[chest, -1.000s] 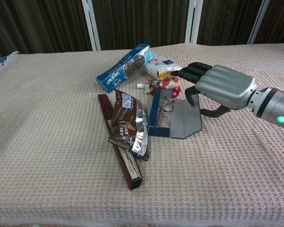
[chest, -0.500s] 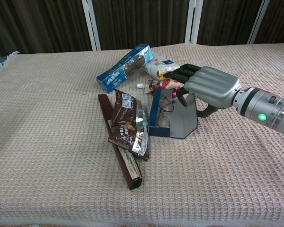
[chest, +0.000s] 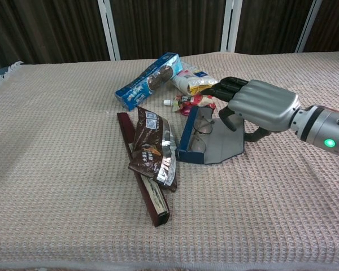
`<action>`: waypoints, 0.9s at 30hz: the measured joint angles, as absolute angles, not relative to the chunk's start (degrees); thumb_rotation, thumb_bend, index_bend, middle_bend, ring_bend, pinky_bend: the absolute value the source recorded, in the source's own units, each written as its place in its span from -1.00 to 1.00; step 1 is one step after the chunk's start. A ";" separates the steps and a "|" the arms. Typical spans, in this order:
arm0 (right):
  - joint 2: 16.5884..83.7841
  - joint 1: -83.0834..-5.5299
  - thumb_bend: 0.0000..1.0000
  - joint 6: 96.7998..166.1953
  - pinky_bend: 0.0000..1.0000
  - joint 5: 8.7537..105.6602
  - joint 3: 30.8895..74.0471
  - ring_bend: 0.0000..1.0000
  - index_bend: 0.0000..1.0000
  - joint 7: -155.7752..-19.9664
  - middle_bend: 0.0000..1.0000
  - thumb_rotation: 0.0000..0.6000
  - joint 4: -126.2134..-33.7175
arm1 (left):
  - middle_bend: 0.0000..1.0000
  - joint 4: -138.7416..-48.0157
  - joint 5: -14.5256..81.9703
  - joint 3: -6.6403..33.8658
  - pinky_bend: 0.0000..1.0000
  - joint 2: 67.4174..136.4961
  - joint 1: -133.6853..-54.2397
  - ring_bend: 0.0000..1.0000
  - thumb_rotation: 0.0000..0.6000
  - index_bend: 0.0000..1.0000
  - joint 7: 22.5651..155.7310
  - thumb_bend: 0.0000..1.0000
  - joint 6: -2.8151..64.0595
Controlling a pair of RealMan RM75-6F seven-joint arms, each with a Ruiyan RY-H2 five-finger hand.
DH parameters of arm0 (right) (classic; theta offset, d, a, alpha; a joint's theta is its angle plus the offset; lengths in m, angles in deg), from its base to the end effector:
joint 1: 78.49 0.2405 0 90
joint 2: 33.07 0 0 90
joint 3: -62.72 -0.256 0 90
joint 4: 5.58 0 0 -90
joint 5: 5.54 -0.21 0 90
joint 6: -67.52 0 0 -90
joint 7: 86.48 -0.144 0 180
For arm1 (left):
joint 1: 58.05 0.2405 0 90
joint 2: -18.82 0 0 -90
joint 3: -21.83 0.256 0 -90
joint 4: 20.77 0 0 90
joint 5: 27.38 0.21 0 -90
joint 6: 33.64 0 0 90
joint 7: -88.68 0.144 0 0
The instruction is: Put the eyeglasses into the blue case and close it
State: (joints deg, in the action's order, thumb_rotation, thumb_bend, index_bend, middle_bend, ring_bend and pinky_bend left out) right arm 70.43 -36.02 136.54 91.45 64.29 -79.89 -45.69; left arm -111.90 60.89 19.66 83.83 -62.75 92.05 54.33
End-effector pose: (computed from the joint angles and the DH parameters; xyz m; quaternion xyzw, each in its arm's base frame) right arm -0.2010 -0.3581 -0.0430 0.8283 -0.0639 0.3559 0.4281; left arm -0.3071 0.1777 0.1588 -0.6092 -0.3491 -0.3881 0.5970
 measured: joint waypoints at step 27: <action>53.25 -46.20 0.32 146.96 -1.00 97.31 70.60 -1.00 0.47 -77.37 -0.71 1.00 -65.87 | -1.00 -112.06 62.02 20.10 -0.84 83.80 -62.52 -1.00 1.00 -1.00 92.24 -0.17 54.78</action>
